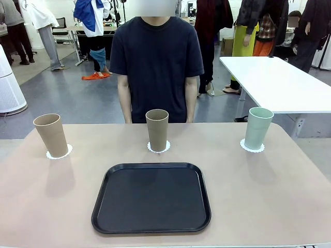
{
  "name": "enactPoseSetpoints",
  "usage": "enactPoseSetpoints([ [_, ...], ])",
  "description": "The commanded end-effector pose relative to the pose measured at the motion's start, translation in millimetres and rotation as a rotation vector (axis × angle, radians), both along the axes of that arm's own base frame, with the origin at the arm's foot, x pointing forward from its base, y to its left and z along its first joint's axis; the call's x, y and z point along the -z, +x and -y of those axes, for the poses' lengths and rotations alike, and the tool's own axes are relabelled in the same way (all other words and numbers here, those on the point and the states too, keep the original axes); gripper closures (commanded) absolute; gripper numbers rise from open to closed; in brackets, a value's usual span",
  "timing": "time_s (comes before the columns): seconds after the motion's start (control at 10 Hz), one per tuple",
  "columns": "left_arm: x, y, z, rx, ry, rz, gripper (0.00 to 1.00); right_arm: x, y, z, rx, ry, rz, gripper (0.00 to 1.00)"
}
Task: Place coasters on the table and set cups on them.
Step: Take one Reusable plastic cup from the Flat Tray and place it on a coaster set by the human.
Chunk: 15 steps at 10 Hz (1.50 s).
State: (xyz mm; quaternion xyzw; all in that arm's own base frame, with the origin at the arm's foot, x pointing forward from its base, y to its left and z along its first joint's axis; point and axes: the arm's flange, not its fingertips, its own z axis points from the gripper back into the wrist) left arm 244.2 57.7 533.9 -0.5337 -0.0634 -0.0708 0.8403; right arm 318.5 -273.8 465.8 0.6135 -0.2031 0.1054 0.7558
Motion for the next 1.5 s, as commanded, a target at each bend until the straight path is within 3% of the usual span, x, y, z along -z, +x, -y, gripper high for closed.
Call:
enactPoseSetpoints([
  [0.0, -2.4, 0.0, 2.4, -0.013, -0.008, -0.007, 0.00, -21.8, -22.5, -4.4, 0.353, 0.091, 0.042, 0.00],
  [0.2, -2.4, 0.0, 2.4, -0.013, -0.008, -0.007, 0.00, -21.1, -37.2, 12.4, 0.456, 0.043, 0.045, 0.00],
  [0.4, -2.4, 0.0, 2.4, -0.013, -0.008, -0.007, 0.00, -20.3, -42.1, 36.1, 0.386, 0.078, 0.030, 0.00],
  [1.4, -2.4, 0.0, 2.4, -0.013, -0.008, -0.007, 0.00, -20.3, -42.1, 36.1, 0.386, 0.078, 0.030, 0.00],
])
